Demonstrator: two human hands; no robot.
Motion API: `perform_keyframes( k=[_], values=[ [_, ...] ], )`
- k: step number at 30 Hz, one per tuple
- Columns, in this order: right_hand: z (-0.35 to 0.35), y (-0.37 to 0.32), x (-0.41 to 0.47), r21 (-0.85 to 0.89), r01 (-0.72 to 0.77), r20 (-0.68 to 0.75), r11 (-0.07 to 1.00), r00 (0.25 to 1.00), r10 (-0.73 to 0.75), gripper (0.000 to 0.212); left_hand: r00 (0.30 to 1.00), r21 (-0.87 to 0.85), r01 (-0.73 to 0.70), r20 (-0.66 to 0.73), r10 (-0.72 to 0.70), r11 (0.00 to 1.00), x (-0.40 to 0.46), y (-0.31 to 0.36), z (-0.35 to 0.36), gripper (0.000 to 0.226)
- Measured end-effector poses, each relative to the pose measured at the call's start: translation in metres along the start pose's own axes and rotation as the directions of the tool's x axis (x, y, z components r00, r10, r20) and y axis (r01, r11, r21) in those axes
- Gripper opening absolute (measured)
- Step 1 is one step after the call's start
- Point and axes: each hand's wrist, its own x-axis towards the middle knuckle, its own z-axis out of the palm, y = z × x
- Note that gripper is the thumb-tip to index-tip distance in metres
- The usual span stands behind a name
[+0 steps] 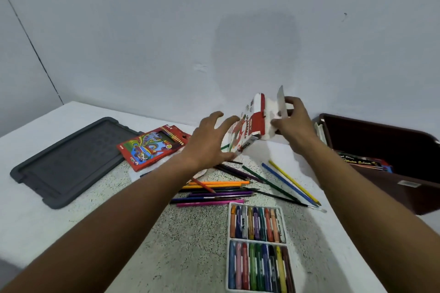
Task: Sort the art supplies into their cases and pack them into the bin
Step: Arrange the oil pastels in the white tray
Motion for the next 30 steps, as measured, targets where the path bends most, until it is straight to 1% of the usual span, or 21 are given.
perform_keyframes(
  k=[2, 4, 6, 9, 11, 12, 13, 14, 16, 17, 20, 21, 22, 23, 25, 27, 29, 30],
  values=[
    [0.001, -0.013, -0.016, 0.012, 0.063, 0.049, 0.998, 0.997, -0.064, 0.067, 0.999, 0.013, -0.043, -0.032, 0.043, 0.999, 0.012, 0.011, -0.007, 0.098],
    [-0.001, -0.022, -0.031, 0.029, 0.117, 0.08, 0.993, 0.99, -0.118, 0.07, 0.996, 0.023, -0.074, -0.054, 0.075, 0.997, 0.021, 0.017, -0.016, 0.106],
    [-0.002, -0.029, -0.042, 0.042, 0.153, 0.116, 0.987, 0.981, -0.157, 0.071, 0.993, -0.013, -0.116, -0.031, 0.116, 0.993, 0.025, 0.016, -0.025, 0.112],
    [-0.009, -0.034, -0.053, 0.119, 0.181, 0.141, 0.976, 0.97, -0.197, 0.072, 0.975, -0.11, -0.223, 0.0, 0.224, 0.969, 0.025, 0.017, -0.038, 0.114],
    [-0.016, -0.035, -0.057, 0.137, 0.187, 0.138, 0.973, 0.969, -0.206, 0.074, 0.969, -0.14, -0.247, -0.016, 0.247, 0.959, 0.022, 0.022, -0.045, 0.115],
    [-0.018, -0.035, -0.059, 0.103, 0.196, 0.134, 0.975, 0.969, -0.209, 0.078, 0.969, -0.136, -0.247, -0.025, 0.246, 0.959, 0.02, 0.025, -0.047, 0.116],
    [-0.02, -0.035, -0.062, 0.024, 0.219, 0.125, 0.976, 0.968, -0.22, 0.085, 0.969, -0.125, -0.247, -0.029, 0.245, 0.961, 0.018, 0.028, -0.048, 0.117],
    [-0.021, -0.034, -0.063, -0.094, 0.254, 0.118, 0.962, 0.963, -0.243, 0.093, 0.97, -0.115, -0.244, -0.026, 0.242, 0.963, 0.017, 0.03, -0.047, 0.118],
    [-0.024, -0.032, -0.067, -0.332, 0.319, 0.113, 0.888, 0.948, -0.299, 0.109, 0.97, -0.11, -0.241, -0.016, 0.241, 0.964, 0.012, 0.032, -0.046, 0.121],
    [-0.024, -0.031, -0.07, -0.414, 0.34, 0.112, 0.844, 0.94, -0.324, 0.114, 0.971, -0.117, -0.24, -0.009, 0.241, 0.964, 0.01, 0.033, -0.045, 0.122],
    [-0.027, -0.028, -0.078, -0.588, 0.365, 0.143, 0.722, 0.925, -0.351, 0.121, 0.968, -0.119, -0.248, 0.004, 0.25, 0.961, 0.003, 0.038, -0.043, 0.125],
    [-0.027, -0.028, -0.079, -0.609, 0.364, 0.166, 0.705, 0.927, -0.335, 0.122, 0.968, -0.109, -0.249, 0.003, 0.25, 0.962, 0.001, 0.04, -0.044, 0.126],
    [-0.028, -0.029, -0.081, -0.585, 0.358, 0.179, 0.728, 0.932, -0.314, 0.119, 0.969, -0.097, -0.247, 0.0, 0.248, 0.964, 0.0, 0.041, -0.044, 0.127],
    [-0.029, -0.03, -0.083, -0.513, 0.345, 0.181, 0.786, 0.939, -0.294, 0.112, 0.97, -0.087, -0.243, 0.002, 0.244, 0.966, -0.002, 0.042, -0.046, 0.129],
    [-0.031, -0.032, -0.086, -0.315, 0.314, 0.178, 0.896, 0.946, -0.269, 0.097, 0.974, -0.081, -0.226, 0.013, 0.228, 0.971, -0.006, 0.045, -0.048, 0.13],
    [-0.032, -0.033, -0.09, -0.235, 0.28, 0.18, 0.931, 0.954, -0.241, 0.097, 0.974, -0.071, -0.226, 0.017, 0.227, 0.972, -0.011, 0.047, -0.051, 0.129],
    [-0.031, -0.032, -0.094, -0.233, 0.258, 0.183, 0.938, 0.958, -0.218, 0.099, 0.97, -0.064, -0.243, -0.005, 0.243, 0.968, -0.015, 0.048, -0.053, 0.123],
    [-0.03, -0.032, -0.097, -0.233, 0.262, 0.173, 0.937, 0.959, -0.225, 0.095, 0.969, -0.063, -0.247, -0.022, 0.246, 0.967, -0.017, 0.049, -0.054, 0.12]
  ],
)
